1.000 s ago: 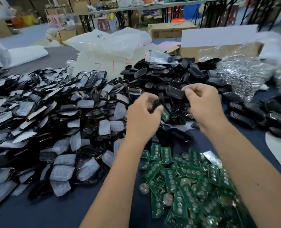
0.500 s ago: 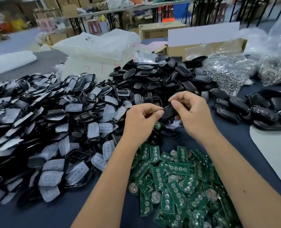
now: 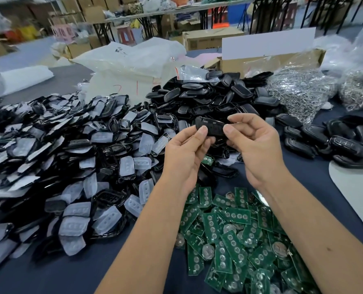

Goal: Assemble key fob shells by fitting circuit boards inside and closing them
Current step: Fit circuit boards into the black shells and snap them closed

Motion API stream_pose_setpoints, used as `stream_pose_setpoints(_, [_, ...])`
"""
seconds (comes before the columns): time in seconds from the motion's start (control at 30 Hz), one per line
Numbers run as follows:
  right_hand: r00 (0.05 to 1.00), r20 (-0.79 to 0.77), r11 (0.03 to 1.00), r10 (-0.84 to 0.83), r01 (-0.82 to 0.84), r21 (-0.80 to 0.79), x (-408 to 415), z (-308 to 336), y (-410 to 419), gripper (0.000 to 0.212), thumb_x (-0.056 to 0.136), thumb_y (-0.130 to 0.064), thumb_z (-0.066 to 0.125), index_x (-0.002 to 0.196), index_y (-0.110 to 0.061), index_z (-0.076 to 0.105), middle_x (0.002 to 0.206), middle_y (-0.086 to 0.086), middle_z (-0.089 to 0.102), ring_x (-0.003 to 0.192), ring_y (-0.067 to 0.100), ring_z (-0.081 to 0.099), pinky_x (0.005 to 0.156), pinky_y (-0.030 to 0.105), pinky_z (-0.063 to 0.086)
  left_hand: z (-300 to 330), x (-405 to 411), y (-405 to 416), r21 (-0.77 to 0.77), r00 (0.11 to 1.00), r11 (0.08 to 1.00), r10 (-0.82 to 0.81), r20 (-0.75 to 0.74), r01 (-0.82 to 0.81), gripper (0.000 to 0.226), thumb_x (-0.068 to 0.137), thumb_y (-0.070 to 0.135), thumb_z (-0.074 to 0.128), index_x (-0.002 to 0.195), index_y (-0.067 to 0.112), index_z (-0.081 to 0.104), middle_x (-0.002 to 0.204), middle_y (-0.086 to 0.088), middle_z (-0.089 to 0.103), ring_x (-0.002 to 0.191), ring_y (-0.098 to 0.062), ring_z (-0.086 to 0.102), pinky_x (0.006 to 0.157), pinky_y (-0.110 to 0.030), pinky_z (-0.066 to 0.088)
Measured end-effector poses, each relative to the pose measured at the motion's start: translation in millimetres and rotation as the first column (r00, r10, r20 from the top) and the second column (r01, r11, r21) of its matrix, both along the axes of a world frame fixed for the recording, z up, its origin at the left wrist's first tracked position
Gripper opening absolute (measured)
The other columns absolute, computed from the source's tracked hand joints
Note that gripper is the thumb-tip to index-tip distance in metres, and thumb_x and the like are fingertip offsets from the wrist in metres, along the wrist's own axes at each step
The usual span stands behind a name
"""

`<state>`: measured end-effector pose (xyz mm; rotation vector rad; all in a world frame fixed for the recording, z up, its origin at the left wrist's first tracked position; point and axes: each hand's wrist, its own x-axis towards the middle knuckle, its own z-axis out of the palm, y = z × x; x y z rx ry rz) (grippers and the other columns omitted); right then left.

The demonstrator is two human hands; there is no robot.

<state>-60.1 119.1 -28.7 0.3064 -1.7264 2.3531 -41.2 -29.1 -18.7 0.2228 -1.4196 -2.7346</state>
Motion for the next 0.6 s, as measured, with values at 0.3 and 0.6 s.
stream_pose_setpoints(0.3, [0.946, 0.133, 0.954, 0.294, -0.299, 0.019, -0.5, 0.8, 5.1, 0.048, 0.077, -0.016, 0.08, 0.123, -0.011, 0.068, 0.093, 0.01, 0.076, 0.088, 0.026, 0.071, 0.084, 0.037, 0.062, -3.6, -4.3, -15.3, -0.297, 0.998, 0.954, 0.017, -0.062, -0.035, 0.005, 0.094, 0.008, 0.073, 0.093, 0.013, 0.076, 0.081, -0.011, 0.065, 0.059, -0.007, 0.054, 0.06, -0.019, 0.047])
stream_pose_setpoints(0.6, [0.979, 0.116, 0.986, 0.167, -0.166, -0.019, -3.4, -2.8, 4.9, 0.039, 0.077, -0.012, 0.081, 0.114, -0.013, 0.072, 0.084, 0.005, 0.077, 0.078, 0.021, 0.072, 0.073, 0.032, 0.06, -6.1, -2.0, -12.5, -0.412, 0.994, 0.911, -0.069, -0.081, 0.03, 0.019, 0.091, 0.012, 0.077, 0.08, 0.026, 0.081, 0.083, -0.009, 0.075, 0.081, -0.02, 0.068, 0.087, -0.04, 0.058])
